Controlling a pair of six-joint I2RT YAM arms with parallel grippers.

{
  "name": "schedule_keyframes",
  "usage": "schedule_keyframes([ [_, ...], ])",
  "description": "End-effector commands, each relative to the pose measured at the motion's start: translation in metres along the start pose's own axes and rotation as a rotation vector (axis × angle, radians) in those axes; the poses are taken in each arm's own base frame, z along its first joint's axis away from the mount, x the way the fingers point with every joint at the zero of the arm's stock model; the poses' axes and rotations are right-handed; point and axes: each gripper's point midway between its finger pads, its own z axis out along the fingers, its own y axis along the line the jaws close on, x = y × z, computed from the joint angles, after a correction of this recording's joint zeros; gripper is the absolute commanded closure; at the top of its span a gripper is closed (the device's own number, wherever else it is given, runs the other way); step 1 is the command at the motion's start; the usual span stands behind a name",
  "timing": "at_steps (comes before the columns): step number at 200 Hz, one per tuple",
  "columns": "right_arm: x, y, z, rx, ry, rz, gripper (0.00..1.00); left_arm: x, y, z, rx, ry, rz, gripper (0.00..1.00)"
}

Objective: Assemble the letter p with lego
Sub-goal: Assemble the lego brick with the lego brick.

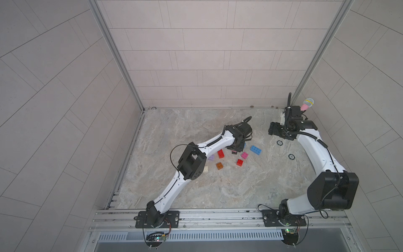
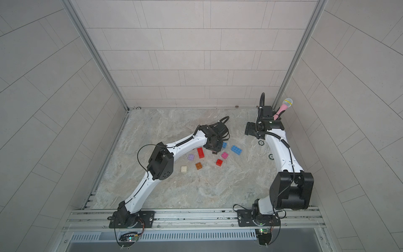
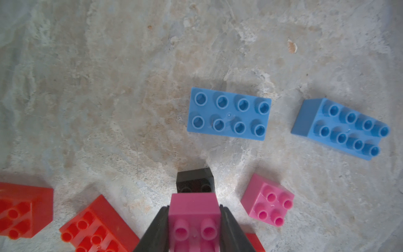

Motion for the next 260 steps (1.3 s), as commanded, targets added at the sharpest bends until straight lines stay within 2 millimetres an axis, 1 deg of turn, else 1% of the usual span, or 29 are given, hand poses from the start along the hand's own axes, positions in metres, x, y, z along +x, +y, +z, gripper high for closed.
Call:
schedule_keyframes([
  [1, 0.004, -0.003, 0.0, 0.009, 0.02, -0.007, 0.15, -0.004, 0.0, 0.007, -0.006, -0.006, -0.017, 0.62],
  [73, 0.005, -0.003, 0.001, 0.01, 0.024, -0.009, 0.15, -0.004, 0.005, 0.021, -0.035, -0.013, -0.032, 0.62],
  [140, 0.006, -0.003, 0.003, 0.007, 0.028, -0.009, 0.15, 0.002, 0.009, 0.025, -0.058, 0.011, -0.019, 0.62],
  [164, 0.006, -0.002, 0.003, 0.004, 0.029, -0.011, 0.15, 0.009, 0.015, 0.026, -0.083, 0.041, 0.011, 0.62],
  [187, 0.006, -0.002, 0.003, 0.002, 0.03, -0.01, 0.15, 0.017, 0.024, 0.026, -0.123, 0.082, 0.033, 0.62],
  [208, 0.006, -0.002, 0.003, 0.002, 0.03, -0.012, 0.15, 0.027, 0.032, 0.029, -0.142, 0.13, 0.032, 0.62],
  [236, 0.007, -0.003, 0.004, 0.005, 0.033, -0.012, 0.15, 0.044, 0.041, 0.042, -0.126, 0.229, -0.008, 0.62],
  [260, 0.008, -0.003, 0.003, 0.007, 0.035, -0.011, 0.15, 0.058, 0.045, 0.054, -0.118, 0.274, -0.025, 0.63],
])
